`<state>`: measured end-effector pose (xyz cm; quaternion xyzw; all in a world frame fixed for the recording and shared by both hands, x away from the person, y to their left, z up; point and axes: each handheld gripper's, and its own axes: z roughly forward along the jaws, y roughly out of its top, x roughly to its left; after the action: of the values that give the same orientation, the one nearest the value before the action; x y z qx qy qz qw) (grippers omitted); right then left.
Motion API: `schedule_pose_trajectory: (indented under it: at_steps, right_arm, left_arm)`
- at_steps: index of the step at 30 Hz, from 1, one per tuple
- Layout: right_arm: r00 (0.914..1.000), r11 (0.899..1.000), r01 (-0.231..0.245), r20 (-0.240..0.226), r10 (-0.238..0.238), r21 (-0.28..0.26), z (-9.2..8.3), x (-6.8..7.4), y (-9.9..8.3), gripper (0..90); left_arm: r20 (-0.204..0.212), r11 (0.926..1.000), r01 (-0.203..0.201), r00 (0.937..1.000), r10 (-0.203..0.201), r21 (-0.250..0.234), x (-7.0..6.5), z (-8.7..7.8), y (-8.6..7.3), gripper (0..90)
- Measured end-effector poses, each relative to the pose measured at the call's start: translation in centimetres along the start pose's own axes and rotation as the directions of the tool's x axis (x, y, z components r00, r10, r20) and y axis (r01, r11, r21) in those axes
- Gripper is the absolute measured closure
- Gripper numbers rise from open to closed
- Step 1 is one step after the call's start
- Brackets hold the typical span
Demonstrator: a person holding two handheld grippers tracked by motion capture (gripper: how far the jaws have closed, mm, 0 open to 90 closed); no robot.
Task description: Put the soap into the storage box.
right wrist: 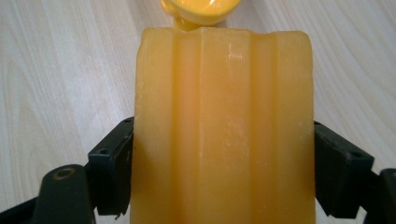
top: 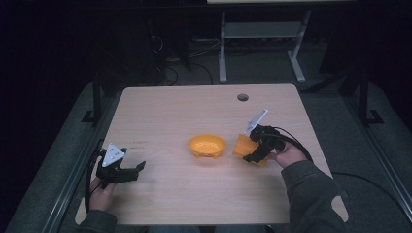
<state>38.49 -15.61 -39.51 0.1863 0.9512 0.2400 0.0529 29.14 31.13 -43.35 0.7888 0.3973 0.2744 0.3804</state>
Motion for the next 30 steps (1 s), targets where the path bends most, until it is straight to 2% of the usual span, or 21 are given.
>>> schedule_pose_trajectory:
  at_steps: [5, 30]
  right_arm:
    - [1.0, 1.0, 0.0, -0.003, 0.0, -0.015, -0.2, 0.0, 0.4, 20.3]
    - [0.9992, 0.999, 0.04, -0.004, -0.04, -0.006, -0.7, -0.2, 3.0, 20.4]
  left_arm:
    - [0.001, 1.0, 0.001, 1.0, -0.001, 0.004, 0.0, 0.0, 0.0, 14.1]
    - [-0.003, 1.0, 0.002, 1.0, -0.002, 0.002, 0.1, -0.1, 0.0, 14.1]
